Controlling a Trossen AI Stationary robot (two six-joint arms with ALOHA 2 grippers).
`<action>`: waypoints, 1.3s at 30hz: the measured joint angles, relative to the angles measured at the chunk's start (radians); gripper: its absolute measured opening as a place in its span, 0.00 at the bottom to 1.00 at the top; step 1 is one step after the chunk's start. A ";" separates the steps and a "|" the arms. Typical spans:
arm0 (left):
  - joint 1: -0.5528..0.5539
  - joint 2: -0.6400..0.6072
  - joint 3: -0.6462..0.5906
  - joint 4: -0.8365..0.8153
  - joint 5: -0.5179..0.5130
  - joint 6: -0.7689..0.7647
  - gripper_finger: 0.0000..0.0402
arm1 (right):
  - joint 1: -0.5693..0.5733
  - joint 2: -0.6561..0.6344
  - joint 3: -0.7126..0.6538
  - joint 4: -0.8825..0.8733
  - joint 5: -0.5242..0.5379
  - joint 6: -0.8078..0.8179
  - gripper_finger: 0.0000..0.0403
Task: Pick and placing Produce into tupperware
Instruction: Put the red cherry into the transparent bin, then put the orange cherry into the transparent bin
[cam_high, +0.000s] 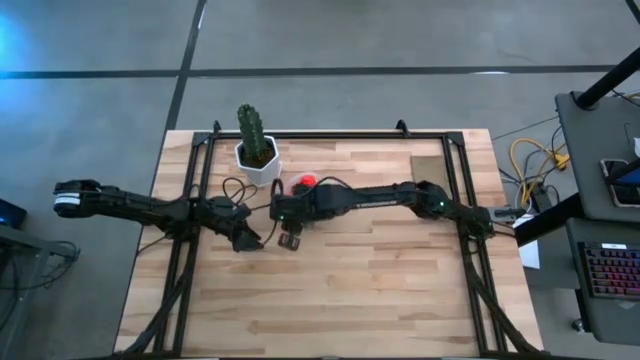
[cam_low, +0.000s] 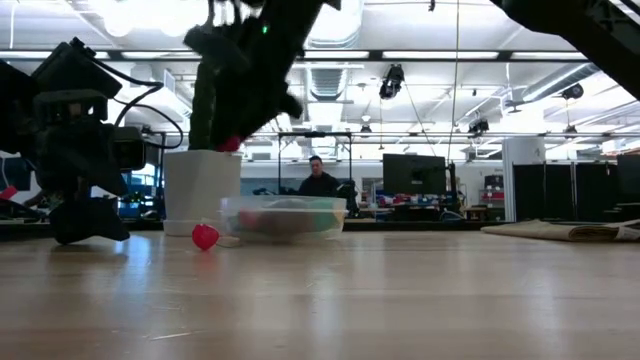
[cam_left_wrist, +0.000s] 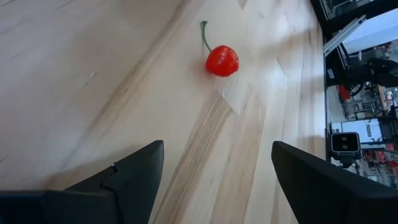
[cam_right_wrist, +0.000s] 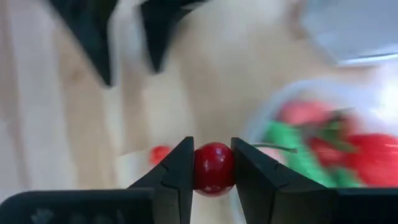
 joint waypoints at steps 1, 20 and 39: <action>0.000 0.000 0.000 0.000 0.000 0.000 0.71 | -0.004 0.000 0.031 -0.032 0.035 0.000 0.22; 0.000 0.000 0.003 0.039 0.001 0.000 0.71 | -0.193 0.009 0.065 -0.219 -0.057 0.146 0.47; 0.000 0.003 0.001 0.037 0.001 0.000 0.71 | 0.064 0.058 0.057 -0.065 -0.016 -0.187 0.58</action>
